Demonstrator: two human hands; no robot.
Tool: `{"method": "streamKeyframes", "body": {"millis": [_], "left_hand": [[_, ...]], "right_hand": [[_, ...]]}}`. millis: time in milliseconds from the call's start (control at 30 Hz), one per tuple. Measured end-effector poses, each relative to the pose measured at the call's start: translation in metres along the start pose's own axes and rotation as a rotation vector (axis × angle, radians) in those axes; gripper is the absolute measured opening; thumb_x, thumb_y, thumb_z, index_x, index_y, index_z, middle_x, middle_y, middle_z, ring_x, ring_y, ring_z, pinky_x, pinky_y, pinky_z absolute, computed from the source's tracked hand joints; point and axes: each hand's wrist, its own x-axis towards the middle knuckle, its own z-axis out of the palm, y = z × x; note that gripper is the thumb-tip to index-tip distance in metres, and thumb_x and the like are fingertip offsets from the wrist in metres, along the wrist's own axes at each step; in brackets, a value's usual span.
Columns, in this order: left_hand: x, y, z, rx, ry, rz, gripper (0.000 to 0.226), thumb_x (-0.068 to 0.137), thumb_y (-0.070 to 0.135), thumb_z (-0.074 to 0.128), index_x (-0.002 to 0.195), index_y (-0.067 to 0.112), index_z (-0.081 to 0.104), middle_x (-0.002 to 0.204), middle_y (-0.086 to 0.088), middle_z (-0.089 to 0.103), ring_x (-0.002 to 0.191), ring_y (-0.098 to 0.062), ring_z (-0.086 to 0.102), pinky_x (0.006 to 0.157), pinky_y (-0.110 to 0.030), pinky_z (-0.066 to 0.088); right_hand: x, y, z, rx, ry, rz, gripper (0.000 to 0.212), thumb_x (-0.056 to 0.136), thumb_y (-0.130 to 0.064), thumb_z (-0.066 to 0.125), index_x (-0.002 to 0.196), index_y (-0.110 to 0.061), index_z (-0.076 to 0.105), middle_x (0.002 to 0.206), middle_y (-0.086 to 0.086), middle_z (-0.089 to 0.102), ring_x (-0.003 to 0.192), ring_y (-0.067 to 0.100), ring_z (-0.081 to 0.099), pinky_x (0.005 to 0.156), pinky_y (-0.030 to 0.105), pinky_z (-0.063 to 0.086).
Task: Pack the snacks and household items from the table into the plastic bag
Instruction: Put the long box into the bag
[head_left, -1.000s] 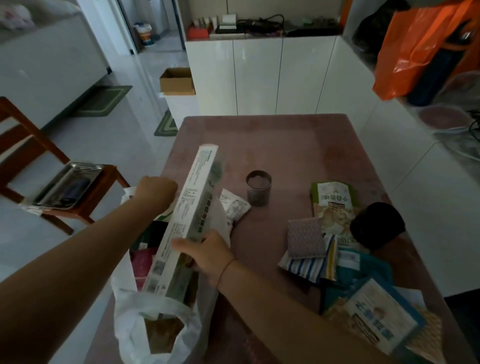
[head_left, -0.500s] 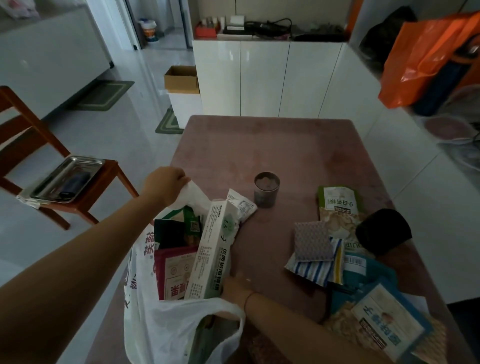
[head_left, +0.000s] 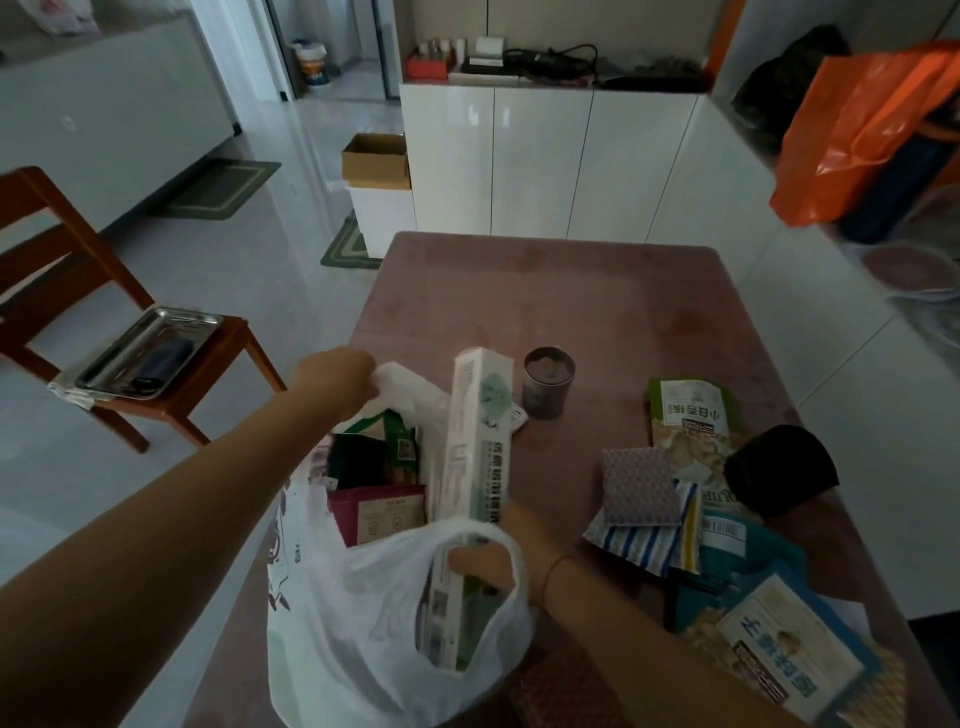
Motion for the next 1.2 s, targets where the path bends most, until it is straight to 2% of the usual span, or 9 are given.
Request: {"method": "streamKeyframes", "body": {"millis": [167,267,633,733,833,933,1000,1067,1200], "left_hand": [[0.004,0.020,-0.005,-0.241,0.079,0.004,0.033,0.096,0.033,0.040,0.082,0.010,0.059,0.086,-0.010,0.062,0.078,-0.025,0.057,0.067,-0.032,0.044],[0.006,0.049,-0.019,-0.333,0.160,0.083,0.032,0.096,0.032,0.042,0.077,0.012,0.058,0.076,-0.005,0.059,0.070,-0.021,0.055,0.064,-0.029,0.039],[-0.003,0.106,-0.043,-0.675,0.131,0.212,0.035,0.095,0.034,0.044,0.071,0.012,0.055,0.060,0.000,0.052,0.056,-0.022,0.060,0.040,-0.020,0.037],[-0.007,0.101,-0.033,-0.612,0.147,0.104,0.059,0.086,0.062,0.031,0.101,0.012,0.060,0.099,-0.009,0.064,0.086,-0.022,0.062,0.068,-0.029,0.049],[-0.021,0.086,-0.017,-0.626,0.083,-0.029,0.092,0.073,0.080,0.033,0.134,0.012,0.040,0.138,-0.015,0.045,0.120,-0.034,0.050,0.092,-0.052,0.047],[-0.034,0.077,-0.009,-0.734,-0.091,-0.043,0.095,0.065,0.083,0.045,0.124,0.009,0.047,0.119,-0.016,0.061,0.096,-0.031,0.065,0.060,-0.036,0.057],[-0.043,0.081,-0.008,-0.798,-0.155,-0.095,0.068,0.082,0.056,0.054,0.124,0.003,0.048,0.114,-0.016,0.061,0.096,-0.031,0.064,0.047,-0.021,0.045],[-0.054,0.082,-0.006,-0.891,-0.169,-0.131,0.042,0.092,0.032,0.053,0.118,-0.001,0.053,0.108,-0.020,0.063,0.079,-0.029,0.064,0.038,-0.020,0.042],[-0.062,0.073,-0.017,-1.015,0.012,-0.059,0.032,0.097,0.021,0.043,0.072,0.006,0.057,0.069,-0.010,0.061,0.054,-0.018,0.051,0.041,-0.016,0.039]], "right_hand": [[-0.026,-0.008,-0.035,-0.068,0.075,-0.009,0.019,0.088,-0.017,0.063,0.104,-0.009,0.061,0.113,0.008,0.062,0.117,0.027,0.059,0.088,0.027,0.050],[-0.051,-0.006,-0.049,-0.127,0.120,-0.071,0.050,0.072,-0.029,0.076,0.116,-0.014,0.058,0.117,-0.001,0.066,0.104,0.014,0.064,0.075,0.019,0.051],[-0.086,-0.002,-0.070,-0.388,-0.024,-0.044,0.078,0.071,-0.060,0.068,0.135,-0.021,0.043,0.131,0.006,0.049,0.118,0.024,0.051,0.100,0.036,0.045],[-0.069,0.000,-0.055,-0.379,-0.007,-0.036,0.093,0.066,-0.076,0.058,0.142,-0.029,0.033,0.137,0.008,0.039,0.126,0.029,0.043,0.109,0.045,0.037],[-0.062,-0.001,-0.047,-0.226,0.051,0.004,0.095,0.069,-0.086,0.037,0.144,-0.028,0.033,0.143,0.008,0.036,0.131,0.031,0.040,0.112,0.049,0.032],[-0.060,-0.008,-0.043,-0.197,0.222,-0.021,0.087,0.077,-0.083,0.025,0.138,-0.024,0.043,0.134,0.007,0.042,0.125,0.030,0.042,0.110,0.047,0.030],[-0.057,-0.014,-0.043,-0.193,0.378,-0.078,0.077,0.077,-0.080,0.031,0.125,-0.022,0.050,0.119,0.003,0.045,0.114,0.026,0.048,0.101,0.044,0.041],[-0.053,-0.022,-0.041,-0.079,0.455,-0.143,0.069,0.078,-0.070,0.046,0.125,-0.020,0.038,0.117,-0.001,0.049,0.106,0.022,0.056,0.089,0.041,0.053],[-0.058,-0.037,-0.029,0.014,0.402,-0.258,0.105,0.082,-0.051,0.058,0.146,-0.031,-0.023,0.135,-0.003,0.050,0.105,0.020,0.064,0.083,0.031,0.055]]}}
